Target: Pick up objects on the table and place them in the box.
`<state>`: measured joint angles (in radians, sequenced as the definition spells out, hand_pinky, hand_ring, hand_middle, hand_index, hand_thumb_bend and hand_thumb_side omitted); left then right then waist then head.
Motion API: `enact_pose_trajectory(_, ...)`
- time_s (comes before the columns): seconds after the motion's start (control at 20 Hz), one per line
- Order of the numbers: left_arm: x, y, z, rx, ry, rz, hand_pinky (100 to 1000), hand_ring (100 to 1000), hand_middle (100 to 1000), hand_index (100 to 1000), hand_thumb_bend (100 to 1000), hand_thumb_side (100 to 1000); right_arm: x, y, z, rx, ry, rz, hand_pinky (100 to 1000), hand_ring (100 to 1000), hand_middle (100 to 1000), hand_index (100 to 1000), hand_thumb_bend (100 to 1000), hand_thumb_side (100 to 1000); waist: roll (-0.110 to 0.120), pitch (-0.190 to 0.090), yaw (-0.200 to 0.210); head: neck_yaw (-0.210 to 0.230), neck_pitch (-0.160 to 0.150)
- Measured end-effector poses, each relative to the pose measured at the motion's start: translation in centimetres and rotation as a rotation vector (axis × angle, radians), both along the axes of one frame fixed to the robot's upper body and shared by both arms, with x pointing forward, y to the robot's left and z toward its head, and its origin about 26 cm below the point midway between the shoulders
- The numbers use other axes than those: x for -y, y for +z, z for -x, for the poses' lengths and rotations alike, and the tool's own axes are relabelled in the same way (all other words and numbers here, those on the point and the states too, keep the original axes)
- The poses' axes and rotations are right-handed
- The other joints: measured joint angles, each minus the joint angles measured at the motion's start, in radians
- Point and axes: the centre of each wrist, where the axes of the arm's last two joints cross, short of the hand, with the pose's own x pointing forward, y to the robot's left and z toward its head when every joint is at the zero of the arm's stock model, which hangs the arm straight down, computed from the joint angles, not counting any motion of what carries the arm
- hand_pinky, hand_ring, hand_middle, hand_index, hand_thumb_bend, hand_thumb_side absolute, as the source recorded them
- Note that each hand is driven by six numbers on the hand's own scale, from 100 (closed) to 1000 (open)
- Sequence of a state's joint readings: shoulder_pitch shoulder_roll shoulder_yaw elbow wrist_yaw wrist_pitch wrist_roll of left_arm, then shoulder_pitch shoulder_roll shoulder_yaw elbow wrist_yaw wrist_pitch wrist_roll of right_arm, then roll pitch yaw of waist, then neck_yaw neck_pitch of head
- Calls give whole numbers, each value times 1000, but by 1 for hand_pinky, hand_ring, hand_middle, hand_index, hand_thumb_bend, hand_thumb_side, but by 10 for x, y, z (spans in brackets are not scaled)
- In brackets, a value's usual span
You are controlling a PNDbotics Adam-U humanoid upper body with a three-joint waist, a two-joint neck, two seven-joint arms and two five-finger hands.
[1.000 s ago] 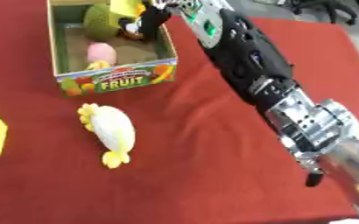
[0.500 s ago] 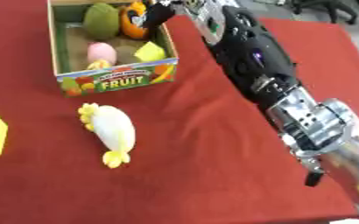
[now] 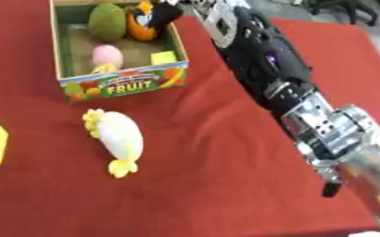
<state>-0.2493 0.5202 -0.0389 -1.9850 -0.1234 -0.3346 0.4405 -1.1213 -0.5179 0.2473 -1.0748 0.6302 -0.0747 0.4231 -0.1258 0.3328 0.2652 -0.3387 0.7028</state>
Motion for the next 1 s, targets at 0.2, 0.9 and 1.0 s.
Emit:
enact_pose_trajectory(0.2, -2, 2, 0, 5, 3, -13, 792, 830, 787, 882, 100, 752, 9, 27, 29, 149, 50, -145, 933, 926, 682, 958, 100, 100, 0, 0, -7, 15, 0)
enact_pose_trajectory(0.9, -9, 12, 0, 35, 26, -114, 805, 845, 803, 902, 100, 733, 55, 33, 169, 411, 206, -431, 899, 887, 645, 879, 100, 198, 0, 0, -27, 74, -10)
enact_pose_trajectory(1.0, -12, 14, 1, 21, 46, -171, 826, 871, 830, 931, 111, 714, 62, 27, 173, 441, 204, -471, 898, 885, 641, 874, 100, 196, 0, 0, -32, 79, -10)
